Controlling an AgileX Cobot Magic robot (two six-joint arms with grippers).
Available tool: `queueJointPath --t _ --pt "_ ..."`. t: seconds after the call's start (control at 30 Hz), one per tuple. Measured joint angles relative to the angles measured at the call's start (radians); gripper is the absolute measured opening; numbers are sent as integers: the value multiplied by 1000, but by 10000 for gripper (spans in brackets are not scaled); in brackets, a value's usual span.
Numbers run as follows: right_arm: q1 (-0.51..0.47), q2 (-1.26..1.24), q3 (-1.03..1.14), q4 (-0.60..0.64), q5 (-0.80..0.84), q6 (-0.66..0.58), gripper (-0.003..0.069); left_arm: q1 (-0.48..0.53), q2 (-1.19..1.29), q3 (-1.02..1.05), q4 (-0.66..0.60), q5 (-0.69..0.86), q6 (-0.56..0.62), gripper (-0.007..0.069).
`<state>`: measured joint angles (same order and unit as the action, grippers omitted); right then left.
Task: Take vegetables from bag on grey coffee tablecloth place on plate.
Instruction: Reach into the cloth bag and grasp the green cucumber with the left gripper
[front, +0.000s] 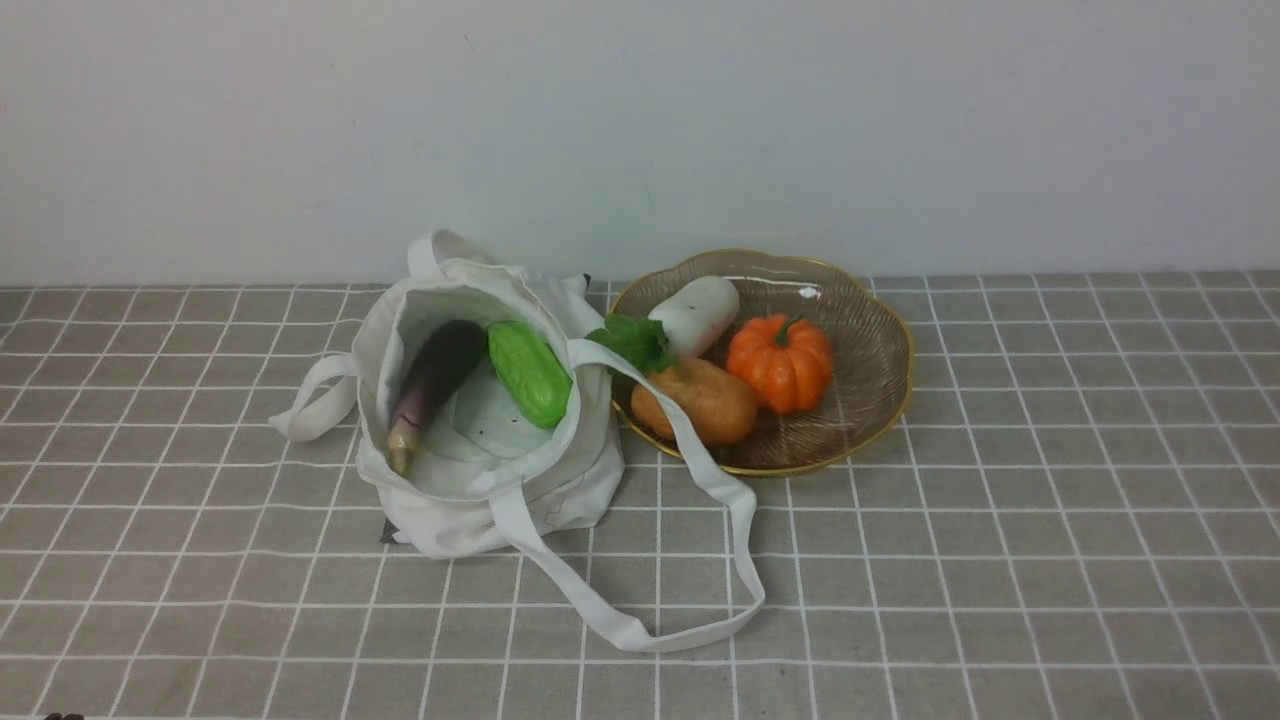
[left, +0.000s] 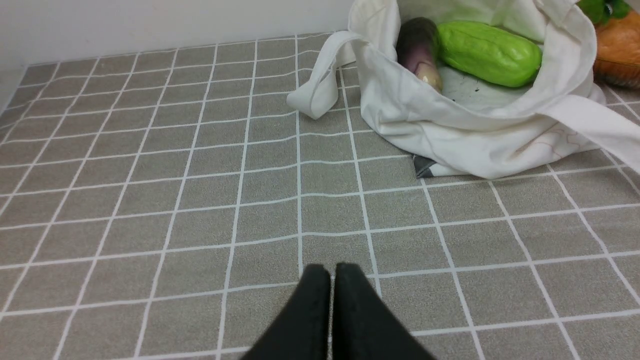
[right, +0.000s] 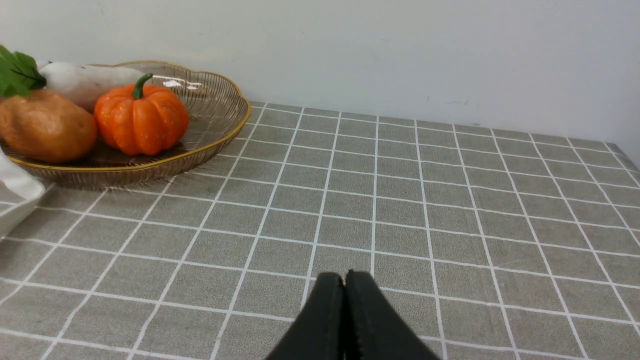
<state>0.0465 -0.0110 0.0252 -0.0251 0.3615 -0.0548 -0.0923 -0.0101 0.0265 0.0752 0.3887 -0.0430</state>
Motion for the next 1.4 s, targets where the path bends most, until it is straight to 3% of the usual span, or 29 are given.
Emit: queueJointPath --t 0.7,0.77,0.9,0.93,1.0,1.1,1.27,1.4 --pt "0 0 0 0 0 0 -15 0 0 0 -18 -1 -4 -5" --pt "0 0 0 0 0 0 -15 0 0 0 -103 -11 -63 -5" --pt "0 0 0 0 0 0 -15 0 0 2 -447 -75 -276 -5" --pt "0 0 0 0 0 0 -15 0 0 2 -467 -75 -286 -5" --pt "0 0 0 0 0 0 -15 0 0 2 -708 -100 -390 -5" --pt "0 0 0 0 0 0 -15 0 0 2 -832 -112 -405 -5" --pt "0 0 0 0 0 0 -15 0 0 -2 -885 -107 -375 -5" --pt "0 0 0 0 0 0 -15 0 8 -118 -884 63 -215 -5"
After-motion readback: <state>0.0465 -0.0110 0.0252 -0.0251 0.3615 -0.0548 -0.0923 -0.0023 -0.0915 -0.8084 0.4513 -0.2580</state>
